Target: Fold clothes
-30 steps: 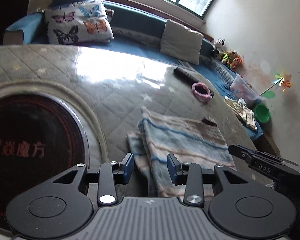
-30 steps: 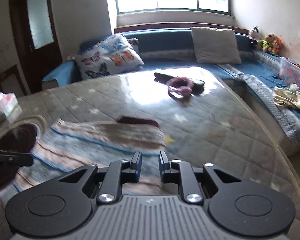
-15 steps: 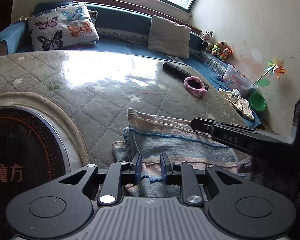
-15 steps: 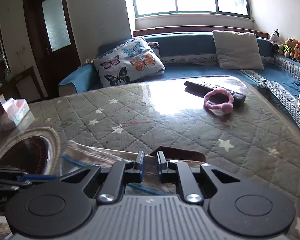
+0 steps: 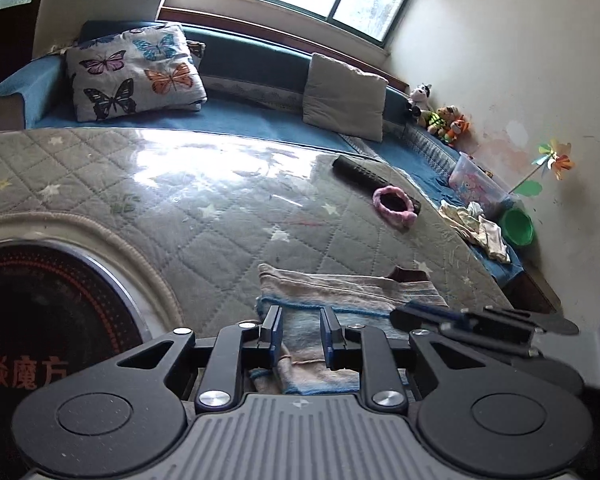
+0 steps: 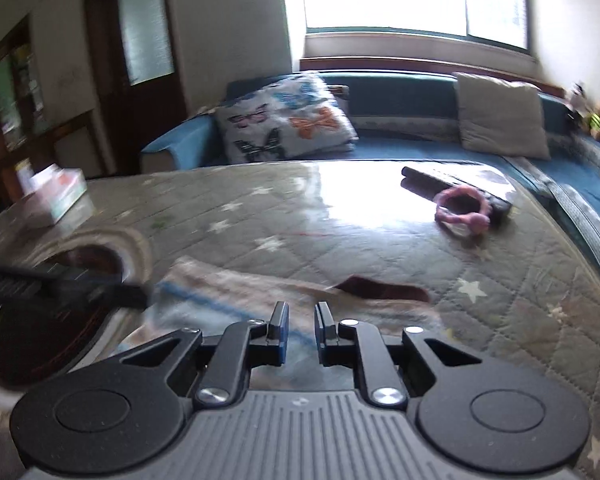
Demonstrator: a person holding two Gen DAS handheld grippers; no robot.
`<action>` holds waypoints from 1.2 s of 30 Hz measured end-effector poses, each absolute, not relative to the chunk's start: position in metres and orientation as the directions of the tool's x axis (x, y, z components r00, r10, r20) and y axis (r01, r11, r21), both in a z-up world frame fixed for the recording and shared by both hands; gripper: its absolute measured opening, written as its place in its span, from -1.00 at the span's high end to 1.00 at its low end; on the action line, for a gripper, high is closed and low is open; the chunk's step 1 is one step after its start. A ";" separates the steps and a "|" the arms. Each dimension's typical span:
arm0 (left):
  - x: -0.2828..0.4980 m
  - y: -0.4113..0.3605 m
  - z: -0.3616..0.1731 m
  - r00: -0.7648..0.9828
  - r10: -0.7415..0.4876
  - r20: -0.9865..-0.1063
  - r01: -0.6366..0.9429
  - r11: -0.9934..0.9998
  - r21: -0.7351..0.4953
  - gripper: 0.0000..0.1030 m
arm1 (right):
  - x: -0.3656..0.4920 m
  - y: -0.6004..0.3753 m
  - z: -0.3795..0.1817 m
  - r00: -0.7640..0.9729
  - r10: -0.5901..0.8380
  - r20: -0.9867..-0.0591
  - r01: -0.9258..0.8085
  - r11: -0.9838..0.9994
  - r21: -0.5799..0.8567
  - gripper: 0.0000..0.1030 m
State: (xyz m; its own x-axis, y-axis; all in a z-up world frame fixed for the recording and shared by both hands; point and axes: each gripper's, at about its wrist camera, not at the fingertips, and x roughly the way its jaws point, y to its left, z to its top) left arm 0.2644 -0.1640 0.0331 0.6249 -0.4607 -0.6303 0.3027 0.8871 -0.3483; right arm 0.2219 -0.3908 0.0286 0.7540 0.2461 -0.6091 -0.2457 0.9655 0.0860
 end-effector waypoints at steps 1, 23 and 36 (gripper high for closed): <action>0.265 -0.167 0.031 0.616 -0.466 -0.635 0.313 0.885 -0.345 0.58 | 0.217 -0.387 0.029 0.748 0.256 -0.613 -0.266 0.961 0.078 0.74; 0.270 -0.182 0.009 0.578 -0.462 -0.672 0.356 0.884 -0.302 0.59 | 0.111 -0.307 0.020 0.681 0.381 -0.626 -0.560 0.821 -0.110 0.57; 0.230 -0.180 0.026 0.601 -0.489 -0.632 0.422 0.866 -0.269 0.59 | 0.079 -0.350 0.033 0.741 0.322 -0.589 -0.425 0.904 -0.041 0.57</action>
